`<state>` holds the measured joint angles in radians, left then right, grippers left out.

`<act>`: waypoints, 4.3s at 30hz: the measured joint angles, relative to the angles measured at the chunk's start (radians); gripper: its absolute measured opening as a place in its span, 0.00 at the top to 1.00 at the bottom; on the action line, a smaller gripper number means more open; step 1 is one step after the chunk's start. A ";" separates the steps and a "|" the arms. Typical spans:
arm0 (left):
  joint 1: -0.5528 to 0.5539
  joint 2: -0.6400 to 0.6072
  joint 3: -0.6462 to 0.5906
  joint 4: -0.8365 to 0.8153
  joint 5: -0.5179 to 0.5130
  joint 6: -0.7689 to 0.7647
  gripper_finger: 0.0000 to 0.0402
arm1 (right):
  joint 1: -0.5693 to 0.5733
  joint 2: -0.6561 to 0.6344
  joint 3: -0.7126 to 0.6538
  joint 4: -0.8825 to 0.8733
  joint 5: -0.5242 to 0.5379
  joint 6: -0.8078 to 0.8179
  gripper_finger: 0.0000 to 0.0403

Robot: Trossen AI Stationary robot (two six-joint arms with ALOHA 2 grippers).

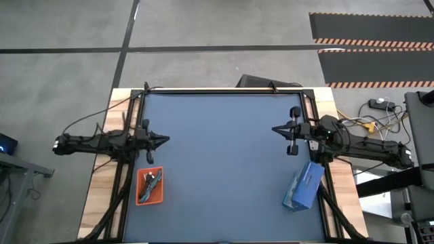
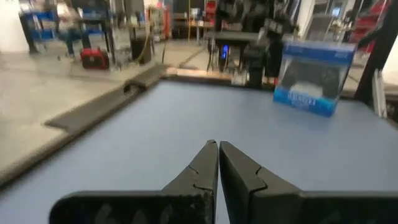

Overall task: Pick and place USB-C Cables
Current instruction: Return to Home Position

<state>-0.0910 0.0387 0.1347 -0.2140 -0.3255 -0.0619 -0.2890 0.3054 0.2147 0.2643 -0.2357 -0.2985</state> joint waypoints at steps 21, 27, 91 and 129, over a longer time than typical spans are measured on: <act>0.000 0.014 -0.100 0.209 0.007 -0.009 1.00 | 0.000 -0.301 -0.202 0.046 -0.040 0.026 0.98; 0.000 0.023 -0.100 0.207 0.008 -0.009 1.00 | 0.000 -0.281 -0.202 -0.068 -0.078 0.084 0.98; 0.000 0.035 -0.100 0.207 0.008 -0.009 1.00 | 0.000 -0.139 -0.194 -0.230 -0.006 0.684 0.98; 0.000 0.035 -0.100 0.207 0.008 -0.009 1.00 | 0.000 -0.139 -0.193 -0.230 -0.006 0.684 0.98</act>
<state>-0.0911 0.0738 0.0345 -0.0074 -0.3180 -0.0709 -0.2885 0.1665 0.0216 0.0341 -0.2417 0.3851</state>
